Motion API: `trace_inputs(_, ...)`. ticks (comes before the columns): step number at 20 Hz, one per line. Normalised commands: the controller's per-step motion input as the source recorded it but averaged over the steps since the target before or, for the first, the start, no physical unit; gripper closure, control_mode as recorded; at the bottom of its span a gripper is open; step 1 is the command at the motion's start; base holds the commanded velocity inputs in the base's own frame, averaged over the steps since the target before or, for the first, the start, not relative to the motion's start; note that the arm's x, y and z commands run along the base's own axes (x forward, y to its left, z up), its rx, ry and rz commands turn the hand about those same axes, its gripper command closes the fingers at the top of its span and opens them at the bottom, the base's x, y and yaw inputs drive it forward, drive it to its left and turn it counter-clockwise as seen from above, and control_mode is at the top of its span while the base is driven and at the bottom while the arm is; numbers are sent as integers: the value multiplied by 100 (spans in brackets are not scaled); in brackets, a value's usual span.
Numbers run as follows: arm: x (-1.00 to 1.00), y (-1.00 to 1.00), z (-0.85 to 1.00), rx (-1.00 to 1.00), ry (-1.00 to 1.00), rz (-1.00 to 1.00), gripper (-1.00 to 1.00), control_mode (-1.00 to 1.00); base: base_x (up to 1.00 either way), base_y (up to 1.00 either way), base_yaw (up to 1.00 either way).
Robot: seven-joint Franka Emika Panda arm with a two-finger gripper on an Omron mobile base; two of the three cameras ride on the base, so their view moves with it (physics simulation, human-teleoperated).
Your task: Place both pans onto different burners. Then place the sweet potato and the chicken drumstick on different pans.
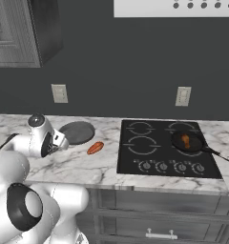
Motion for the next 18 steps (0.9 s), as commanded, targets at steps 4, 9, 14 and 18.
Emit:
trace_inputs(4,18,2,-13,0,2,-2,-100,-100,0,0,0)
trace_inputs(9,17,4,-21,0,5,-3,-100,-100,0,0,0)
trace_inputs(14,17,6,-21,0,5,-3,-100,-100,0,0,0)
trace_inputs(18,20,13,-21,0,5,-4,-100,-100,0,0,0)
